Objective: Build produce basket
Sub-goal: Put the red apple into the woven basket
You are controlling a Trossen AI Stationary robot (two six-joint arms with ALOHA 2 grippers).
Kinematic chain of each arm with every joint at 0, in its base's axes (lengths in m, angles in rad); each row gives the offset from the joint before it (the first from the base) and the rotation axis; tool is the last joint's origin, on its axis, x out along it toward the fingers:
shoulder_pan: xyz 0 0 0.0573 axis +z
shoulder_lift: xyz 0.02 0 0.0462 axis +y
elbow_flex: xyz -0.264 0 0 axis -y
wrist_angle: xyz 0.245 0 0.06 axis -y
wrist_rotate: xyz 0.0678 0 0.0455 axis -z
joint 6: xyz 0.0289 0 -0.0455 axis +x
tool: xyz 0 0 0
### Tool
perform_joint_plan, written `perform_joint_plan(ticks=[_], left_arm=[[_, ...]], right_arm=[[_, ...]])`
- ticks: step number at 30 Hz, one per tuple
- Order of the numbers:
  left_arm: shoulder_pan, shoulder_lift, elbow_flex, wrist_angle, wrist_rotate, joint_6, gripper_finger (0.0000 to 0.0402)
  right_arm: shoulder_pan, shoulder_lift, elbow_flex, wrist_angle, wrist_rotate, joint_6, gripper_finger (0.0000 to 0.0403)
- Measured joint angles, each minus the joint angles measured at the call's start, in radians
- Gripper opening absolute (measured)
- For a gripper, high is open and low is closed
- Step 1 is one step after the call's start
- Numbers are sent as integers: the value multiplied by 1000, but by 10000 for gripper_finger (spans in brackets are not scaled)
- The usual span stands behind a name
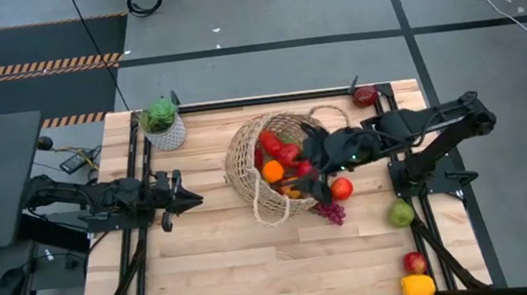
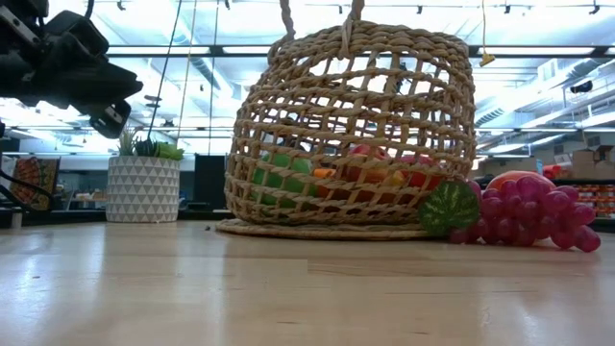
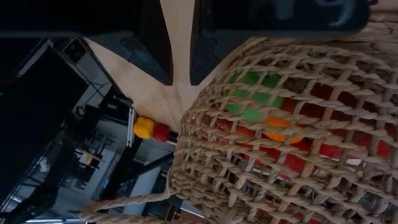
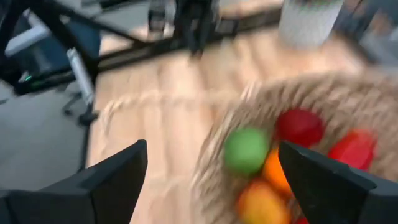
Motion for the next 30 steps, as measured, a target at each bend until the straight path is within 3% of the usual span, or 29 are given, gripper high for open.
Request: perform_joint_plan(ticks=[4, 13, 19, 26, 30], left_arm=[[0, 0, 0, 0, 0, 9, 58], [0, 0, 0, 1, 0, 5, 62], [0, 0, 0, 2, 0, 6, 60], [0, 0, 0, 1, -1, 6, 60], [0, 0, 0, 1, -1, 6, 63]], right_arm=[[80, -22, 0, -138, -67, 125, 353], [292, -33, -68, -296, -10, 293, 347], [351, -126, -259, -261, -7, 389, 347], [342, -274, -571, -97, 5, 507, 347], [326, -306, -683, -89, 32, 578, 350]])
